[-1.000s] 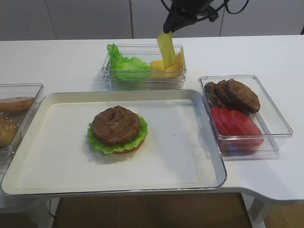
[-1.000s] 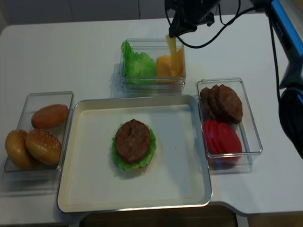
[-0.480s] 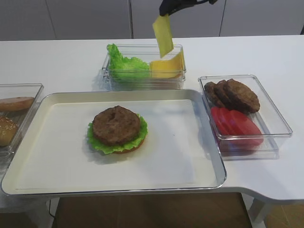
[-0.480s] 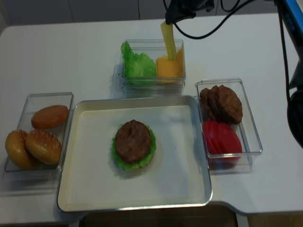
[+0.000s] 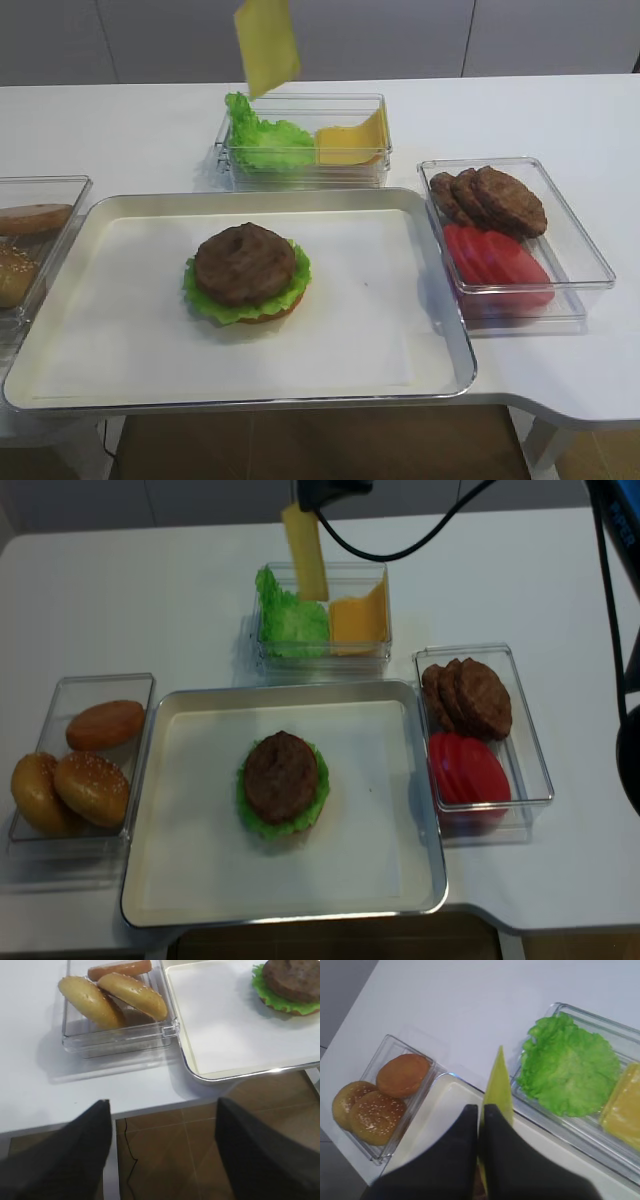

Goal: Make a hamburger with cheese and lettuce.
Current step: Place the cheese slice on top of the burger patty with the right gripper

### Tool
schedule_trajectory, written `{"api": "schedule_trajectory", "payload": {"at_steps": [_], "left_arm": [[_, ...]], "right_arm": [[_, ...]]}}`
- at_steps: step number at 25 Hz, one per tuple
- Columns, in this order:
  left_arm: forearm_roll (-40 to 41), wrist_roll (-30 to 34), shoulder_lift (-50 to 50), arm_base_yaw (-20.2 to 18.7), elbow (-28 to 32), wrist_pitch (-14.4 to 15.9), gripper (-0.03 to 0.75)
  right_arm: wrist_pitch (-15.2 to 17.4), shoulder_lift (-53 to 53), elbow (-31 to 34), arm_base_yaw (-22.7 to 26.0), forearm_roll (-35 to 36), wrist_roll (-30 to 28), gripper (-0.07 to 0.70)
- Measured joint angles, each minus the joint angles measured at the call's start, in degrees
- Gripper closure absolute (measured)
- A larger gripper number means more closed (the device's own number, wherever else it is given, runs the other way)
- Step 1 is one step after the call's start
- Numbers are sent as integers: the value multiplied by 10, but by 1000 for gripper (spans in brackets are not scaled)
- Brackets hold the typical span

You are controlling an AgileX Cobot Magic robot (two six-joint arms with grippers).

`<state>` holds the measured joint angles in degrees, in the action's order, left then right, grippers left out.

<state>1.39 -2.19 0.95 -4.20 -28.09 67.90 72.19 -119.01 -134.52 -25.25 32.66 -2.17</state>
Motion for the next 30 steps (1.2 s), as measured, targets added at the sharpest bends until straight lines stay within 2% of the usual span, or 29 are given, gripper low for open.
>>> {"api": "schedule_trajectory", "payload": {"at_steps": [7,23,30], "left_arm": [[0,0,0,0,0,0,232],[0,0,0,0,0,0,232],[0,0,0,0,0,0,232]], "right_arm": [[1,35,13,-43,-15,9,584],[2,154,206,-147,-30,9,584],[1,155,235,-181,-30,9,584]]}}
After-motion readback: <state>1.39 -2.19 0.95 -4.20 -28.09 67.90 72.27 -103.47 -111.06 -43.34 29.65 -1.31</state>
